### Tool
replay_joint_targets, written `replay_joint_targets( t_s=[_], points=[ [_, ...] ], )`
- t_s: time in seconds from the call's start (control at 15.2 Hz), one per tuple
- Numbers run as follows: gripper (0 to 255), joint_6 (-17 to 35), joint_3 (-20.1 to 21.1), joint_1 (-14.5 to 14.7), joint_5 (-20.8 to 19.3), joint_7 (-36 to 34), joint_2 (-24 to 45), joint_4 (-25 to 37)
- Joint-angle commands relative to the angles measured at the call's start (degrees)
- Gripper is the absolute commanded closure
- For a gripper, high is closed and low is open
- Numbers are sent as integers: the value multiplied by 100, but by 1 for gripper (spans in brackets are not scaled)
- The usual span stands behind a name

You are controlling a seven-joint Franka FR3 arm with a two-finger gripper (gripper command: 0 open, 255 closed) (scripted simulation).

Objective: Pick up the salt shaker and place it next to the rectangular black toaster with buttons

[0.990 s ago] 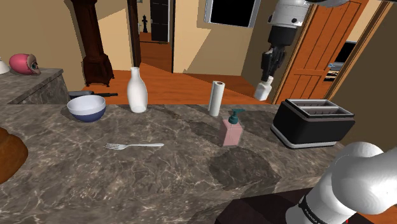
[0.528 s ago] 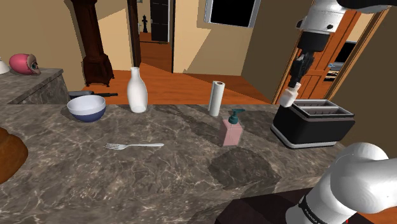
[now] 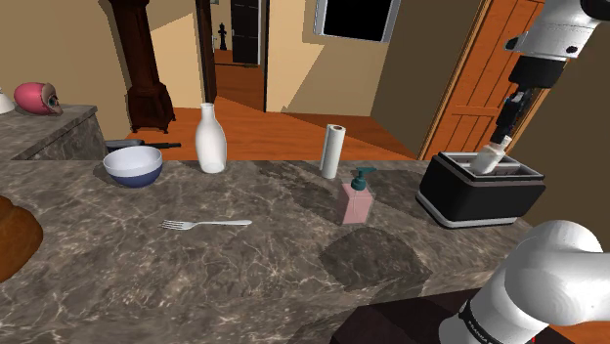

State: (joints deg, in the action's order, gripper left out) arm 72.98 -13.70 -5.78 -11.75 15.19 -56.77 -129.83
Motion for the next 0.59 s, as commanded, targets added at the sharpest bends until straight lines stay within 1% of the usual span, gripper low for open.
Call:
replay_joint_targets(
  t_s=[0.0, 0.4, 0.53],
  points=[
    [255, -178, -170, -75, -204, 221, -240, -36],
    [255, -713, -719, -288, -897, 949, -858, 29],
    [255, -616, -754, -311, -933, 934, -963, -172]
  ],
)
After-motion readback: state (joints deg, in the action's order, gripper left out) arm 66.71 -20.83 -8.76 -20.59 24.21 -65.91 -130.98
